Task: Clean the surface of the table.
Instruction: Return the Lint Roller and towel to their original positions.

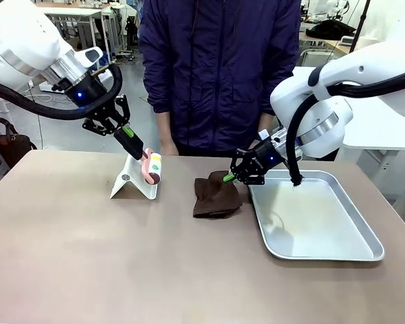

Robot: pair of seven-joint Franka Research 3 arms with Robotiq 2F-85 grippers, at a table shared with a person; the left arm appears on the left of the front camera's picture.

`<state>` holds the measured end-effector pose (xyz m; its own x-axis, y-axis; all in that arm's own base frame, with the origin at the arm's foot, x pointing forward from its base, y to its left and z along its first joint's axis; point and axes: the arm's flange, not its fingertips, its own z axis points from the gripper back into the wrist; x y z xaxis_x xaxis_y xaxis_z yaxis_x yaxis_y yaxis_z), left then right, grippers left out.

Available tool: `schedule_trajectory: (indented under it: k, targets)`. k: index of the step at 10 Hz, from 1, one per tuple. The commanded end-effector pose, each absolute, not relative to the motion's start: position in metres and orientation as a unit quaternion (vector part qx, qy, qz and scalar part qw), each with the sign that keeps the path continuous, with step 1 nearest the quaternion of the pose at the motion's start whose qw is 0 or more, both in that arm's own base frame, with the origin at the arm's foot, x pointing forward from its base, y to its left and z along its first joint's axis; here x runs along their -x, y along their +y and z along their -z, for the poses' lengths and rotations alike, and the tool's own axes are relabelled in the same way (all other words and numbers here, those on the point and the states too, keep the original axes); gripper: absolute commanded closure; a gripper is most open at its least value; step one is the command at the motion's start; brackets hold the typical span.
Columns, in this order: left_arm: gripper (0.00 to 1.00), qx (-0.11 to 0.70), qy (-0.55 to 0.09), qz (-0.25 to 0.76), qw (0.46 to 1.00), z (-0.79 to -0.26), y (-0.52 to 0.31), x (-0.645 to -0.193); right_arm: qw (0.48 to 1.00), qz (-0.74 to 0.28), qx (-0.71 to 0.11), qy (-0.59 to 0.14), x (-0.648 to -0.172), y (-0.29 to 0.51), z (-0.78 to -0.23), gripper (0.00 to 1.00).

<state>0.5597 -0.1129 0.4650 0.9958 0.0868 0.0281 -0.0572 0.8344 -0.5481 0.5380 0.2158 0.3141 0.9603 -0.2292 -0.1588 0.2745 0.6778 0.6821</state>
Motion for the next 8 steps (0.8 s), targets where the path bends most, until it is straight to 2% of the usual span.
schedule_trajectory:
  k: [1,3,4,8]
  targets:
    - [0.78,0.261,-0.027,-0.026,0.965,-0.463,-0.119,-0.565,0.921,0.153,-0.357,0.033,-0.544,0.227,-0.308,0.92]
    - [0.78,0.249,-0.016,-0.032,0.968,-0.454,-0.127,-0.573,0.928,0.160,-0.336,0.025,-0.546,0.233,-0.307,0.92]
    - [0.78,0.248,-0.022,-0.044,0.967,-0.449,-0.132,-0.577,0.918,0.142,-0.370,0.033,-0.537,0.221,-0.303,0.92]
    - [0.78,0.230,-0.023,-0.047,0.972,-0.446,-0.138,-0.581,0.918,0.142,-0.370,0.033,-0.537,0.221,-0.303,0.92]
